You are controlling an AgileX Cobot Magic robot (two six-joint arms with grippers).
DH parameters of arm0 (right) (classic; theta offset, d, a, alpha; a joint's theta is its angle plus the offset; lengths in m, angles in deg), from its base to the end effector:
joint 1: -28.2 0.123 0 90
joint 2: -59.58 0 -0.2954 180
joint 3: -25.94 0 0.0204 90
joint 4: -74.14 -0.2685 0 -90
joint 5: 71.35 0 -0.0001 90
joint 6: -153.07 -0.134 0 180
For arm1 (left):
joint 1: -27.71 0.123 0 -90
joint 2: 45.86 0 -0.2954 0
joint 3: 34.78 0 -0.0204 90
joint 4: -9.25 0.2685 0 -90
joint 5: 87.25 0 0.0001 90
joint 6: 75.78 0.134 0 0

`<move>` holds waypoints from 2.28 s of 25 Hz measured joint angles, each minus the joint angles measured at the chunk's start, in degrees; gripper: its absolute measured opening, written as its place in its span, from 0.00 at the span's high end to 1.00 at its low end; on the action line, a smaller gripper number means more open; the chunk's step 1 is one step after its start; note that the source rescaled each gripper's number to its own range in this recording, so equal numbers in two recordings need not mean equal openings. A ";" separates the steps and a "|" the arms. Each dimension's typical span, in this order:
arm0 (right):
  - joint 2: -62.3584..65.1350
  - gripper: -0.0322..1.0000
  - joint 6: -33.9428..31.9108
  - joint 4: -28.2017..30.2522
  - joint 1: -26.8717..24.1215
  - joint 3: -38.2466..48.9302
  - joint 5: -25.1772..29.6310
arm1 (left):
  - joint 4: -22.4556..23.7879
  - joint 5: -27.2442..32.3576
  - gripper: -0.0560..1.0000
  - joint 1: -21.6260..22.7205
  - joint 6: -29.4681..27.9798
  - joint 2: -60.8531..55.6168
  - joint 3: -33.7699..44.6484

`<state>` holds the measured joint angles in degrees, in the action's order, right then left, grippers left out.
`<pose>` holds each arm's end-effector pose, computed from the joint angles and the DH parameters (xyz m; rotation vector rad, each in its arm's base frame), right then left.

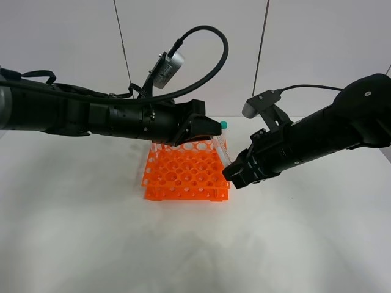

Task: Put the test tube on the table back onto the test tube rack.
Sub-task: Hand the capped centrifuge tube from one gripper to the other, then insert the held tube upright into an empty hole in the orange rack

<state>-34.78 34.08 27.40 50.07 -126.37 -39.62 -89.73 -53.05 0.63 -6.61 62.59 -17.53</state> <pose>0.2887 0.1713 0.1909 -1.0161 2.2847 0.5171 0.3403 -0.2576 0.2080 0.2998 2.2138 -1.2085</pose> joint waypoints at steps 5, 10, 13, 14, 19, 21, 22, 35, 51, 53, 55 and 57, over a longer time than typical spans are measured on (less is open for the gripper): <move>0.00 0.78 0.00 0.00 0.00 0.00 -0.07 | 0.00 0.33 0.95 0.00 0.00 0.00 0.00; 0.36 0.08 -0.08 0.19 0.00 0.00 -1.01 | 0.00 0.41 0.95 0.00 0.00 0.00 0.00; 2.17 0.02 -3.03 2.12 0.00 0.00 -0.65 | 0.00 -0.02 0.95 0.00 0.00 0.00 0.00; 3.02 0.01 -4.95 3.51 0.00 0.00 -0.15 | 0.00 -0.24 0.95 0.00 0.00 0.00 0.00; 6.94 0.00 -19.35 16.12 0.00 -2.21 5.02 | 0.00 -1.34 0.95 0.00 0.00 0.00 0.00; 7.80 0.00 -24.94 21.07 0.00 -5.80 9.02 | 0.00 -1.47 0.95 0.00 0.00 0.00 0.00; 7.87 0.00 -27.72 23.44 0.00 -8.23 11.41 | 0.00 -1.47 0.95 0.00 0.00 0.00 0.00; -0.85 0.00 -57.58 46.22 -9.13 -19.67 24.19 | 0.00 -1.49 0.95 0.00 -1.54 0.00 0.00; -1.39 0.00 -60.37 46.74 -21.66 -20.25 37.72 | 0.00 -1.49 0.95 0.00 -1.65 0.00 0.00; 0.26 0.00 -59.69 46.20 -21.66 -20.25 37.72 | 0.00 -1.49 0.95 0.00 -1.65 0.00 0.00; 1.89 0.00 -59.55 45.78 -21.66 -20.25 37.78 | 0.00 -1.49 0.95 0.00 -1.65 0.00 0.00; 3.60 0.00 -59.50 45.43 -21.66 -19.69 37.78 | 0.00 -1.49 0.95 0.00 -1.65 0.00 0.00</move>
<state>-31.18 -25.42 72.83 28.41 -146.06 -1.84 -89.73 -54.54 0.63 -8.26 62.59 -17.53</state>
